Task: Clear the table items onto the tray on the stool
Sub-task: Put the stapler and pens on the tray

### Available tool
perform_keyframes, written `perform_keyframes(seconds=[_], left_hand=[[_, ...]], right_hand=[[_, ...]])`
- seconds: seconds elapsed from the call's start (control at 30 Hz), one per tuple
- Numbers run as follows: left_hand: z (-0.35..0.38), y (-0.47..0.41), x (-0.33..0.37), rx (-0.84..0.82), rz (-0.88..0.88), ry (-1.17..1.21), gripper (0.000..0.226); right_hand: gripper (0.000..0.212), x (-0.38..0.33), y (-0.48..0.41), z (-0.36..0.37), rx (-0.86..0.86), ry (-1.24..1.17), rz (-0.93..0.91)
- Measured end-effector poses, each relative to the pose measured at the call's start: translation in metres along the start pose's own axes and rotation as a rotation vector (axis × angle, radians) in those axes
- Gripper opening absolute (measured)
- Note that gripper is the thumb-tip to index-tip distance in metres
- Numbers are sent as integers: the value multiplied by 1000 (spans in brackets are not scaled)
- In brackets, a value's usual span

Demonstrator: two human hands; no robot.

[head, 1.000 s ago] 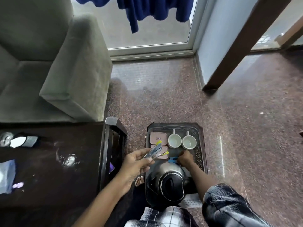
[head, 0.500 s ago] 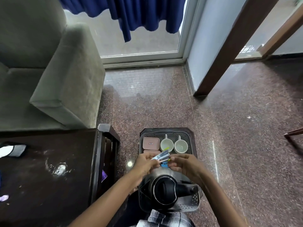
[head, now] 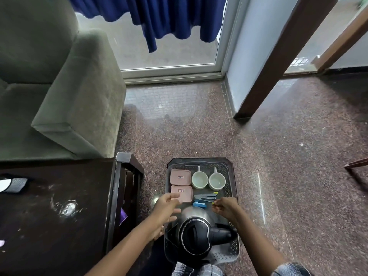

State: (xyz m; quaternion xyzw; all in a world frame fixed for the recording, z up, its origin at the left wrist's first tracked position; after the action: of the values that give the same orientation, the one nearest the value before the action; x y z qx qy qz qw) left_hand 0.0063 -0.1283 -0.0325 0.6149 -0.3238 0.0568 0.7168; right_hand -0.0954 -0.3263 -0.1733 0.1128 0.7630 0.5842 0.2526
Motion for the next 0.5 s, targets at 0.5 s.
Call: perform_keyframes(seconds=[0.5], left_hand=[[-23, 11, -19, 48, -32, 89, 17]], right_hand=[[27, 9, -74, 18, 232, 530, -109]])
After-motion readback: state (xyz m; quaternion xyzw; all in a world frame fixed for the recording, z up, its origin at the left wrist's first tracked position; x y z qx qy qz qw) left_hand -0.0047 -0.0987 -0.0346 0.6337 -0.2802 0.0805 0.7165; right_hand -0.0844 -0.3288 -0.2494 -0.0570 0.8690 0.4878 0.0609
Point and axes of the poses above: each hand's wrist, its own y-axis away from the middle knuckle, its own z-axis out of the palm, x = y × z, the point moved 5 cm from there along -y, towards the middle knuckle, and after that the axes turned 15 degrees about y, right-handed, at the moved point
